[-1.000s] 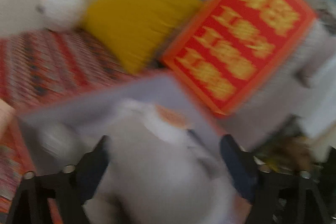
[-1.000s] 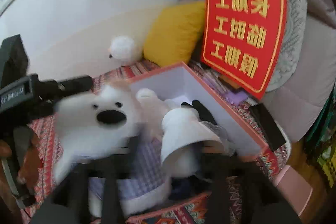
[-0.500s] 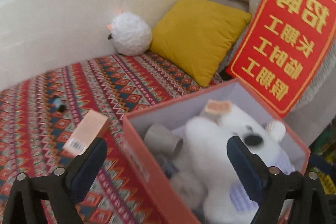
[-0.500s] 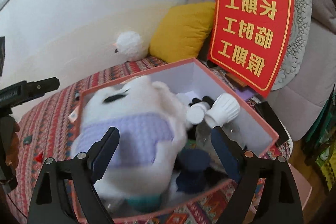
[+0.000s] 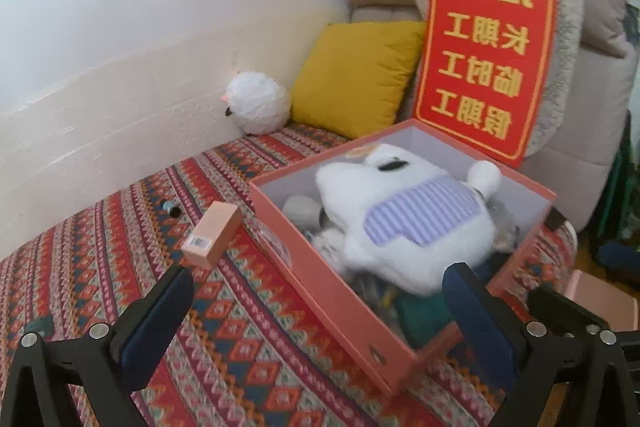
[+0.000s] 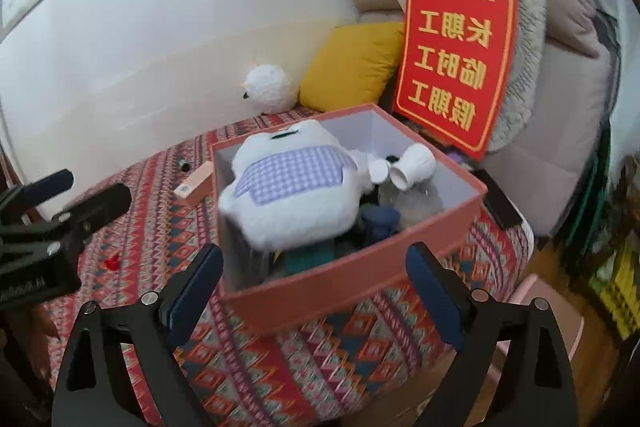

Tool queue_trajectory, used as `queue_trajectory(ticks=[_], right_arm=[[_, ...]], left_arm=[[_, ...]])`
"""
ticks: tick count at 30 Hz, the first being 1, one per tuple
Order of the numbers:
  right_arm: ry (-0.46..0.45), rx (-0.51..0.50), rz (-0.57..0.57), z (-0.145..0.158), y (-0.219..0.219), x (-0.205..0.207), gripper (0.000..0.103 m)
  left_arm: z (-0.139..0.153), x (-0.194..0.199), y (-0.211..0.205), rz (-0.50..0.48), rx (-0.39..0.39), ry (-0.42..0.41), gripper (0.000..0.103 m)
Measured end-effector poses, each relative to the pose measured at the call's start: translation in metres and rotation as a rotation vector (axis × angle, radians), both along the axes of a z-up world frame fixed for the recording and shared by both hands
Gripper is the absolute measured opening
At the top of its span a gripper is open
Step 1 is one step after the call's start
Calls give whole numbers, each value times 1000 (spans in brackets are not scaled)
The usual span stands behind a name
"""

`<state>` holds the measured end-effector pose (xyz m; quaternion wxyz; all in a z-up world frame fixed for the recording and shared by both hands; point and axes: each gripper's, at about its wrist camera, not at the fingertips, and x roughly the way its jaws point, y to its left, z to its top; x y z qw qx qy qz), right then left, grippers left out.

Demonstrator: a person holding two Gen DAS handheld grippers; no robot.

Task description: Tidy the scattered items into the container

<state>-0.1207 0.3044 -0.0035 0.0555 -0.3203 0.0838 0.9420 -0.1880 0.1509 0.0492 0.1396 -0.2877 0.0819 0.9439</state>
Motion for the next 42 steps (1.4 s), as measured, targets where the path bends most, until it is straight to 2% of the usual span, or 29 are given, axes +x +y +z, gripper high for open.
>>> queue_trajectory(ticks=[5,9,14,16,20,27,31,42], right_arm=[[11,47,-22,7,-21,47,95],[28,81,-35,15,-35,77,96],[41,67,-38,27,-45,109,97],[47,70,-37,31,-49,120,97],[51,75,-44,34,-54,136,97],[42,66,-59,36,-55,153,99],[41,70,-63,38,-55,160,99],[41,65,-81,39,-50,168,100]], left_arm=[[8,50,-3,-10,-49,23,103],[19,82,-13,-1,-40,55,103],[33,107,-29,22,0,87,103],[39,120,-34,29,7,125,103],[44,136,-36,16,16,150,103],[40,149,-31,36,-10,124,103],[37,154,-29,-10,24,88,103],[40,166,-24,-55,53,94,103]])
